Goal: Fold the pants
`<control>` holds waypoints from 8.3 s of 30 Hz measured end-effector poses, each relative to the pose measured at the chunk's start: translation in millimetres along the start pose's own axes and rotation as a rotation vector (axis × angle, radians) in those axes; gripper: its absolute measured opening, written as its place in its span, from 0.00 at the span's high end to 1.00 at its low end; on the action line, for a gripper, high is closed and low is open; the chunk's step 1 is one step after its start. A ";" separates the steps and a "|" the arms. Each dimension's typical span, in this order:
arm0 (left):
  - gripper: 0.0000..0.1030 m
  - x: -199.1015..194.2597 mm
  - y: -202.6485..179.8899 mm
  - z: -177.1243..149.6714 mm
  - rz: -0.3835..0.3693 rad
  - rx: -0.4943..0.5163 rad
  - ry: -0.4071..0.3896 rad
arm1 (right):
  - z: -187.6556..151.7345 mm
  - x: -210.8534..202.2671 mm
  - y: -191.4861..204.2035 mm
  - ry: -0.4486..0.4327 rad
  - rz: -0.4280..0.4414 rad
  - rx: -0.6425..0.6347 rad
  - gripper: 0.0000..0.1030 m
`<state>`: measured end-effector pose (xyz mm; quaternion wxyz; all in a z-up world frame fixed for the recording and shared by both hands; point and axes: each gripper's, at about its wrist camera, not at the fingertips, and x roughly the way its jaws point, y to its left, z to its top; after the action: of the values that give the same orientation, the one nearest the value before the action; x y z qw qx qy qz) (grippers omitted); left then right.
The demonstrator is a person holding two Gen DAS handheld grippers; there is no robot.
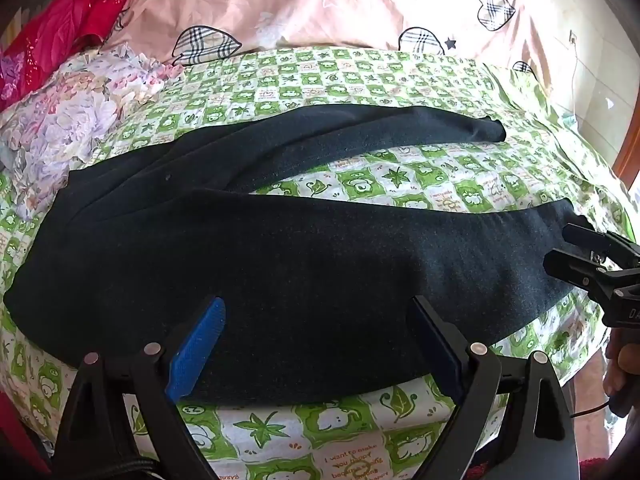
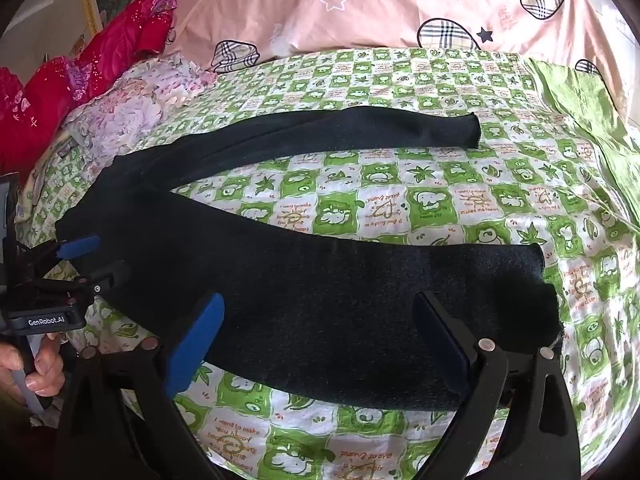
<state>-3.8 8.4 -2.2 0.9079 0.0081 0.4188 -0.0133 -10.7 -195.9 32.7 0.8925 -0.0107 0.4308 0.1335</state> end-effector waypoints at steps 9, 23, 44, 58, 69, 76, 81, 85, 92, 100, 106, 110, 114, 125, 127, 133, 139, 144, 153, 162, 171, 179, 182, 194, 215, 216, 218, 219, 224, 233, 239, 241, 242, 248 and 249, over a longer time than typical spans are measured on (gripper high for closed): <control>0.10 0.2 -1.2 0.3 -0.001 0.000 0.000 | -0.4 0.2 0.4 -0.004 0.001 0.000 0.07; 0.10 2.9 -1.4 -1.2 -0.009 0.006 0.006 | -0.6 -0.5 5.5 -0.001 0.000 0.000 0.07; 0.10 7.0 0.1 3.5 -0.058 0.030 0.026 | 4.1 0.2 -2.8 0.011 0.015 -0.001 0.08; 0.10 22.0 14.0 45.0 -0.097 0.091 0.033 | 32.0 5.8 -26.8 0.011 0.038 0.057 0.08; 0.10 60.9 31.8 117.2 -0.233 0.116 0.109 | 102.9 30.8 -82.7 0.057 0.086 0.146 0.08; 0.10 103.1 41.6 180.4 -0.246 0.154 0.146 | 151.8 55.3 -128.4 0.032 0.111 0.203 0.08; 0.10 138.8 42.7 212.4 -0.256 0.169 0.185 | 177.5 76.5 -160.8 0.016 0.147 0.249 0.08; 0.10 164.7 37.9 230.7 -0.291 0.192 0.220 | 189.3 93.4 -171.3 0.034 0.136 0.232 0.09; 0.10 219.2 29.6 253.6 -0.317 0.218 0.301 | 196.3 137.6 -193.5 0.127 0.113 0.235 0.17; 0.27 253.6 17.6 256.6 -0.333 0.293 0.376 | 196.4 157.3 -198.1 0.191 0.152 0.201 0.90; 0.91 218.1 -0.8 248.6 -0.358 0.391 0.311 | 200.7 125.9 -193.2 0.108 0.170 0.173 0.92; 0.95 183.4 0.5 241.0 -0.363 0.354 0.242 | 192.9 100.4 -187.7 0.068 0.182 0.154 0.92; 0.96 141.2 0.4 219.5 -0.374 0.333 0.191 | 175.5 73.1 -177.3 0.036 0.195 0.121 0.92; 0.96 57.8 2.1 129.6 -0.406 0.252 0.131 | 107.5 17.6 -148.4 0.034 0.172 0.017 0.93; 0.96 46.7 0.2 113.8 -0.420 0.252 0.123 | 94.8 7.7 -145.1 0.031 0.171 0.006 0.93; 0.96 29.5 -7.6 83.3 -0.429 0.262 0.116 | 65.8 -12.2 -136.5 0.029 0.160 -0.036 0.93; 0.96 21.5 -9.3 61.3 -0.464 0.273 0.125 | 37.6 -20.3 -129.3 0.040 0.138 -0.105 0.93; 0.95 22.6 -19.6 42.4 -0.479 0.310 0.152 | 28.6 -21.1 -124.4 0.070 0.095 -0.166 0.93; 0.88 30.4 -21.2 29.5 -0.472 0.293 0.187 | 11.8 -25.0 -117.6 0.116 0.084 -0.209 0.90; 0.50 20.5 -15.4 15.0 -0.481 0.245 0.217 | -3.5 -40.6 -119.5 0.171 0.025 -0.207 0.64; 0.35 -6.7 46.9 19.2 -0.385 0.014 0.194 | 9.0 -72.1 -85.0 -0.002 0.176 -0.136 0.56; 0.32 4.2 120.7 67.0 -0.198 -0.235 0.232 | 27.2 -18.9 -1.7 0.026 0.343 -0.210 0.56; 0.32 13.8 151.2 91.2 -0.120 -0.328 0.270 | 32.6 -1.9 36.0 0.029 0.390 -0.265 0.56; 0.30 64.0 222.6 154.3 0.073 -0.446 0.385 | 54.1 57.8 175.5 0.016 0.410 -0.517 0.35; 0.95 -54.6 230.3 47.6 -0.084 -0.611 -0.014 | 47.6 41.8 182.0 0.045 0.523 -0.589 0.94; 0.95 -55.9 230.9 40.1 -0.092 -0.622 -0.018 | 44.9 42.6 184.5 0.054 0.520 -0.601 0.94; 0.95 -58.0 233.1 22.6 -0.098 -0.642 -0.028 | 38.8 45.3 188.3 0.074 0.515 -0.618 0.94; 0.95 -58.1 235.0 15.7 -0.100 -0.650 -0.030 | 35.6 46.9 190.8 0.085 0.512 -0.629 0.94; 0.95 -49.1 242.6 -17.3 -0.128 -0.714 -0.036 | 27.7 54.2 195.4 0.121 0.497 -0.649 0.94; 0.95 -29.5 254.9 -51.2 -0.170 -0.777 -0.013 | 24.0 61.4 203.7 0.156 0.458 -0.694 0.94; 0.93 -22.9 260.3 -58.0 -0.199 -0.786 -0.015 | 22.7 72.4 202.6 0.201 0.452 -0.679 0.92; 0.91 -23.2 262.0 -59.3 -0.197 -0.784 -0.013 | 21.3 74.6 203.8 0.210 0.445 -0.675 0.90; 0.89 -24.3 263.0 -60.2 -0.189 -0.786 -0.014 | 20.9 74.9 204.3 0.212 0.443 -0.674 0.89; 0.76 -38.9 274.5 -66.2 -0.172 -0.814 -0.016 | 23.4 66.7 205.5 0.203 0.447 -0.666 0.63; 0.64 -42.7 277.0 -67.4 -0.164 -0.820 -0.015 | 24.5 63.6 205.6 0.198 0.454 -0.663 0.63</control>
<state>-74.2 287.7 -12.5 0.8349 -0.3874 0.3823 0.0821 -5.0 20.2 18.8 0.7428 -0.2149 0.4395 0.4570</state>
